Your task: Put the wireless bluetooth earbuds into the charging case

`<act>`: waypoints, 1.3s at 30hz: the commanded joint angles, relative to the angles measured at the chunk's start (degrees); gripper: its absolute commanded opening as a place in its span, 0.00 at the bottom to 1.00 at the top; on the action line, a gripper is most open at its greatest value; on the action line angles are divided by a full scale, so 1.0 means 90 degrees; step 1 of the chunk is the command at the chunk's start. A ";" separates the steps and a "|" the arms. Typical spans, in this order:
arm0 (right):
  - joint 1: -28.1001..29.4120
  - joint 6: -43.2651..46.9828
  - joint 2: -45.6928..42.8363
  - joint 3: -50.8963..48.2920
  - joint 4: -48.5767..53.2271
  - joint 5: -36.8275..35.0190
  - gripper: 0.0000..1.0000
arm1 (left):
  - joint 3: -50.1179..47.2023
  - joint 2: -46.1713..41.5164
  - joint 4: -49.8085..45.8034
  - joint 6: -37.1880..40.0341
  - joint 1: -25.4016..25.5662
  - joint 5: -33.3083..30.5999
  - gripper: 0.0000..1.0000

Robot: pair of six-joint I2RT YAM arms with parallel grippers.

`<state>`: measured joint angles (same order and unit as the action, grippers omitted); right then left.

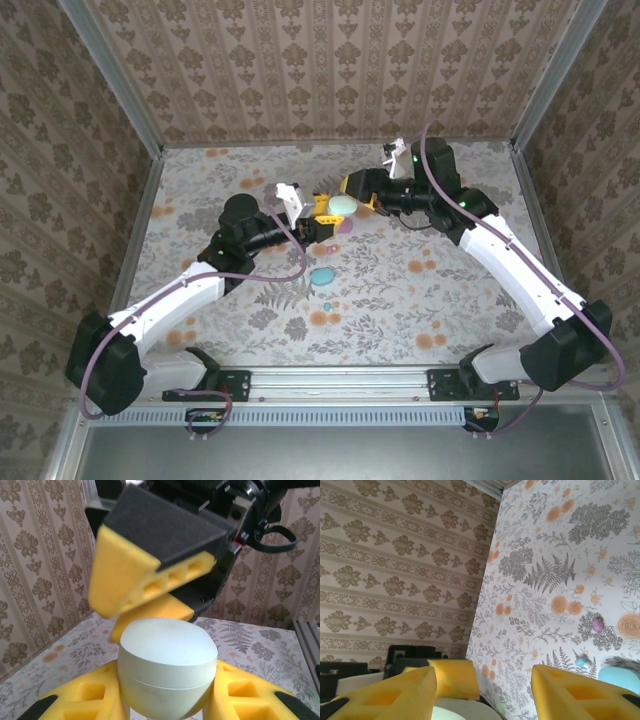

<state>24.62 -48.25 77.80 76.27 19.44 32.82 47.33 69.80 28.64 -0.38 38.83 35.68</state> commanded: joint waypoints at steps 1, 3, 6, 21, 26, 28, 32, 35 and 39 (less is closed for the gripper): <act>-0.0018 -0.0249 -0.0265 -0.0270 -0.0465 0.0363 0.56 | 0.0061 0.0047 0.0486 -0.0225 -0.0065 -0.0051 0.29; -0.0029 -0.0503 -0.0315 -0.0464 -0.0842 0.0567 0.57 | 0.0047 0.0047 0.0566 -0.0294 -0.0085 -0.0039 0.29; -0.0045 -0.0875 -0.0362 -0.0772 -0.1447 0.0855 0.59 | 0.0018 0.0047 0.0705 -0.0393 -0.0110 -0.0039 0.29; -0.0150 -0.2533 -0.0283 -0.1767 -0.4008 0.1840 0.56 | 0.0014 0.0125 0.1172 -0.0815 -0.0148 0.0039 0.29; -0.0187 -0.2665 -0.0404 -0.1937 -0.4222 0.1869 0.56 | -0.0011 0.0106 0.1173 -0.0868 -0.0149 -0.0019 0.29; -0.0197 -0.2727 -0.0424 -0.1984 -0.4307 0.1914 0.56 | -0.0019 0.0107 0.1173 -0.0885 -0.0154 -0.0037 0.29; -0.0209 -0.2774 -0.0480 -0.2028 -0.4386 0.1939 0.55 | -0.0029 0.0101 0.1154 -0.0895 -0.0155 -0.0077 0.29; -0.0226 -0.2784 -0.0524 -0.2039 -0.4390 0.1958 0.55 | -0.0032 0.0115 0.1139 -0.0893 -0.0154 -0.0105 0.29; -0.0226 -0.2793 -0.0539 -0.2039 -0.4427 0.2022 0.53 | 0.0004 0.0157 0.1095 -0.0895 -0.0153 -0.0088 0.29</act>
<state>22.87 -72.51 74.56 58.63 -18.24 48.66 47.27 70.59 36.03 -7.40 38.11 35.51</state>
